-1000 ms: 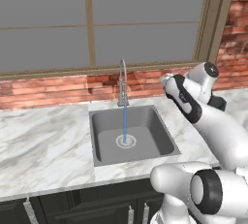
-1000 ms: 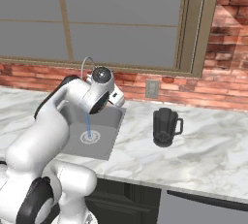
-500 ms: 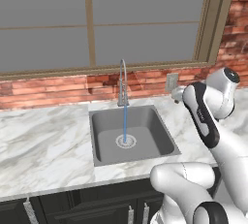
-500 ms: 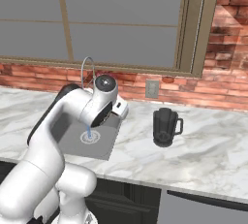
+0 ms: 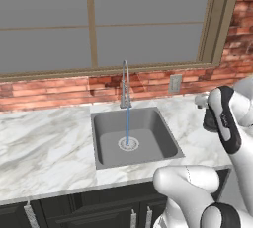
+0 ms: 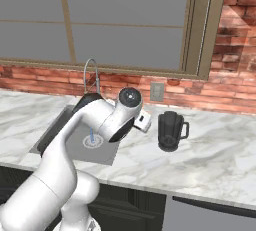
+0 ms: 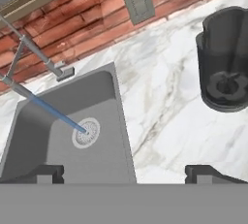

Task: Turn on the sink faucet and place the jug under the water for a few seconds to fill it up.

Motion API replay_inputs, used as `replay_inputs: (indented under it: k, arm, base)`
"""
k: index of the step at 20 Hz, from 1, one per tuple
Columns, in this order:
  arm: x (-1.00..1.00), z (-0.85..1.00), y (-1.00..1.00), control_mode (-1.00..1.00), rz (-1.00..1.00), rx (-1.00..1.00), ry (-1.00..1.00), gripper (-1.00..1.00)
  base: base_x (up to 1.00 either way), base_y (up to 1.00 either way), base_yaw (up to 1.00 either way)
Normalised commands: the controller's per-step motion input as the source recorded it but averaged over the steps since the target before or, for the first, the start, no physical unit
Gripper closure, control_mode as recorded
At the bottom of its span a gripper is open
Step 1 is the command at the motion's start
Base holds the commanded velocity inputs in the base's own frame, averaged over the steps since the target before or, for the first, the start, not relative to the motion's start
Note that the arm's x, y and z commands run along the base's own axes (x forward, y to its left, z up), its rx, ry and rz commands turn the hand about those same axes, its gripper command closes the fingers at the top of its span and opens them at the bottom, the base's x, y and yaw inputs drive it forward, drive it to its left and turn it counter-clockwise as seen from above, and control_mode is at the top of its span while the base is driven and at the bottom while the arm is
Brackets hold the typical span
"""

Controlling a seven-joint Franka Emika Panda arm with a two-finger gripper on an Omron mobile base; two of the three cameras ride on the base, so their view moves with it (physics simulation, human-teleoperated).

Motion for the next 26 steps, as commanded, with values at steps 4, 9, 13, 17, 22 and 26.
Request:
replay_inputs:
  k: [4, 9, 13, 17, 22, 26]
  arm:
    - [-0.45, 0.00, -1.00, -1.00, 0.03, 0.06, 0.00, -1.00]
    - [-0.35, 0.00, -1.00, -1.00, 0.09, 0.06, 0.00, -1.00]
    - [0.12, -0.10, -1.00, -1.00, 0.20, 0.00, -0.08, -1.00]
    - [0.47, -0.09, -1.00, -1.00, 0.34, 0.00, -0.21, -1.00]
    - [0.63, -0.56, -1.00, -1.00, 0.47, -0.02, -0.16, -1.00]
    - [0.40, -0.63, -0.66, -1.00, 0.45, -0.03, -0.19, -1.00]
  base:
    - [0.00, 0.00, 0.00]
    - [0.00, 0.00, 0.00]
    - [0.00, 0.00, 0.00]
    - [0.00, 0.00, 0.00]
    - [0.00, 0.00, 0.00]
    - [0.00, 0.00, 0.00]
